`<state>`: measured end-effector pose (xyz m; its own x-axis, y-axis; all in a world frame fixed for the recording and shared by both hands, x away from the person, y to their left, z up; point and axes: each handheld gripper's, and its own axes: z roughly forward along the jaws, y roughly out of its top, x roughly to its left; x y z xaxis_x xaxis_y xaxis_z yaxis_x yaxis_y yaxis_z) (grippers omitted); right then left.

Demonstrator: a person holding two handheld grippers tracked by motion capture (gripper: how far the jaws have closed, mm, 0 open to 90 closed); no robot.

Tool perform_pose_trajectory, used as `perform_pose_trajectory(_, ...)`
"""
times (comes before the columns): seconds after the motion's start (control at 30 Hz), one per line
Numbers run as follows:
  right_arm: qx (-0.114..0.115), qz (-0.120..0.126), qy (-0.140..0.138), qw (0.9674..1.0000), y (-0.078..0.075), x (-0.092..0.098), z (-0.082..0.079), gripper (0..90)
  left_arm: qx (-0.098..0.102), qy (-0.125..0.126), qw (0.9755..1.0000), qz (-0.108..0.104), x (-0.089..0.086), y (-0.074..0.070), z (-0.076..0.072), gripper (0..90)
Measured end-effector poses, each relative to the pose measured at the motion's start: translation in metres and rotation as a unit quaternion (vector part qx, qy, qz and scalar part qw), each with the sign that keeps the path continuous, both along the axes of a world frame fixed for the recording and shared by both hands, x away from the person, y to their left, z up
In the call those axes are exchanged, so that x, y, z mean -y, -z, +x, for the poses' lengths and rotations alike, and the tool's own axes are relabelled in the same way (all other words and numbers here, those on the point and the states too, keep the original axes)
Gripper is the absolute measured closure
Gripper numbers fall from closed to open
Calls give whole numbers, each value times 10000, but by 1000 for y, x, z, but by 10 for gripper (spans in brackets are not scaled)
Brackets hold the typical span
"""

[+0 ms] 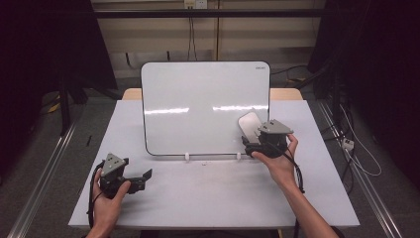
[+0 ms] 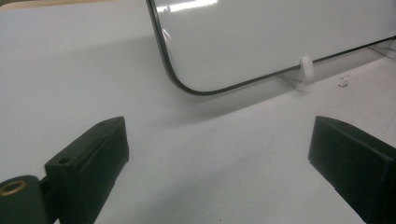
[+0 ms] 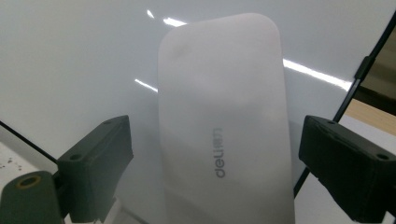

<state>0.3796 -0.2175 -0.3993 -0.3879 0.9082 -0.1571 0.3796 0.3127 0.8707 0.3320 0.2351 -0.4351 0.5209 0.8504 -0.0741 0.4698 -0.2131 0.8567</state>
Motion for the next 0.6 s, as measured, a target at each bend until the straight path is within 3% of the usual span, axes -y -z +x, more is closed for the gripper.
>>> perform_pose_trajectory(0.3, -107, 270, 11, 9996, -2, 5, -4, 80, -2, -27, 10000, -7, 0, 0, 0, 49)
perform_pose_trajectory(0.6, -116, 387, 49, 9992, -4, 12, -11, 74, 31, -40, 10000, -20, -1, -1, 1, 49)
